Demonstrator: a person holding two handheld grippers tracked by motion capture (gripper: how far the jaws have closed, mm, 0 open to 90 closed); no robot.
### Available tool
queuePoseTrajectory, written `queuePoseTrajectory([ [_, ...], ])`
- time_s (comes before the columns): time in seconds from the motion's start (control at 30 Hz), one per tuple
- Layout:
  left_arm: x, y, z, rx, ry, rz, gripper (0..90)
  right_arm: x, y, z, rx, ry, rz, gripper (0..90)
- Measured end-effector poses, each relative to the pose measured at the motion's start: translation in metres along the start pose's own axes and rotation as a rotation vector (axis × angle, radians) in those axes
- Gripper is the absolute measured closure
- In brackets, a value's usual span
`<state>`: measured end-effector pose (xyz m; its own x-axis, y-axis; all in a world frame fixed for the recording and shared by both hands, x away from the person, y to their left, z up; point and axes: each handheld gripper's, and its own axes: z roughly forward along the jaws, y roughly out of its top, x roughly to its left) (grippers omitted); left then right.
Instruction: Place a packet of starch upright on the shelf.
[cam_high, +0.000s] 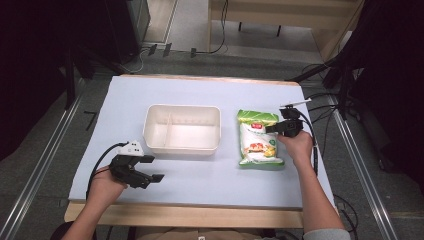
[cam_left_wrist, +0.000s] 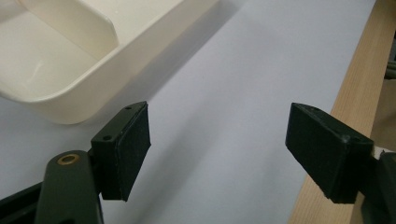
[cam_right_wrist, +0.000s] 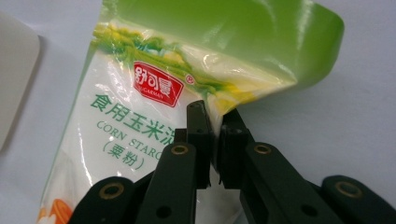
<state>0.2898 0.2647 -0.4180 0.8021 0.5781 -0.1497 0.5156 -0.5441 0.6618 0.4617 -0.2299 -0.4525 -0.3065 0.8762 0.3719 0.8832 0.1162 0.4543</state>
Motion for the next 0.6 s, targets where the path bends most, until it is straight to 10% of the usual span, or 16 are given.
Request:
queuePoseTrajectory([
  [0.6,0.000,-0.001,-0.001,-0.010,-0.004,-0.006,22.7,0.018,0.002,-0.045,-0.101,0.064,-0.076,88.4],
])
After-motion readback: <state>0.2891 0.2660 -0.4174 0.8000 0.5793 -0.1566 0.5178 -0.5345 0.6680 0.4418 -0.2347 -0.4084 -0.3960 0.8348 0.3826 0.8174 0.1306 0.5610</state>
